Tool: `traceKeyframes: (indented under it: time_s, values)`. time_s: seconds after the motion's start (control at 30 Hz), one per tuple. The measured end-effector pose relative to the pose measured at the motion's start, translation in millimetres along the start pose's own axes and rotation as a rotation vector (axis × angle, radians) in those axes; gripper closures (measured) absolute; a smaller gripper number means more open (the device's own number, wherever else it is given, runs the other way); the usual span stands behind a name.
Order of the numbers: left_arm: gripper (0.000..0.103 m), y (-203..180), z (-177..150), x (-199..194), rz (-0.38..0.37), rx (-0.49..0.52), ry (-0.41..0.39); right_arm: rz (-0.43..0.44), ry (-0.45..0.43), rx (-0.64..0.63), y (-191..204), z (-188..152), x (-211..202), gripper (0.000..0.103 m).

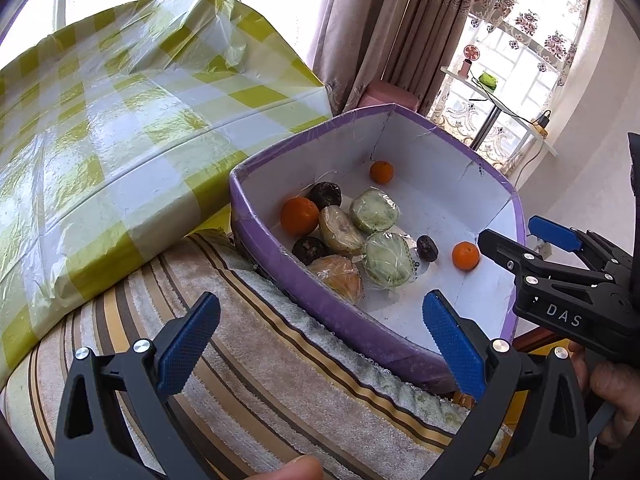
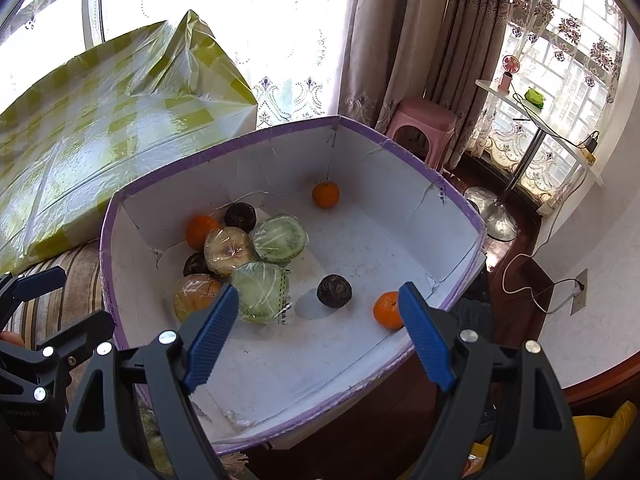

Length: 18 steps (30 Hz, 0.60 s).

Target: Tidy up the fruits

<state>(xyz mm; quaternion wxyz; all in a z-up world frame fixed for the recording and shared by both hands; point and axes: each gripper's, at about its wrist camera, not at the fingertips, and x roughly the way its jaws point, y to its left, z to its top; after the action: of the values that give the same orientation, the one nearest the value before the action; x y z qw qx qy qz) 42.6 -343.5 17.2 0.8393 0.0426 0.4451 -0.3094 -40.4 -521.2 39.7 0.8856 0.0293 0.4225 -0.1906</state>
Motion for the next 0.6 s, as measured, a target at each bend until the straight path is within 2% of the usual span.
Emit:
traceKeyframes:
  time_s: [0.6]
  values:
    - [0.005,-0.9,-1.4,0.7,-0.004,0.0,0.004,0.008,0.002,-0.005,-0.9,2.6,1.5,0.021]
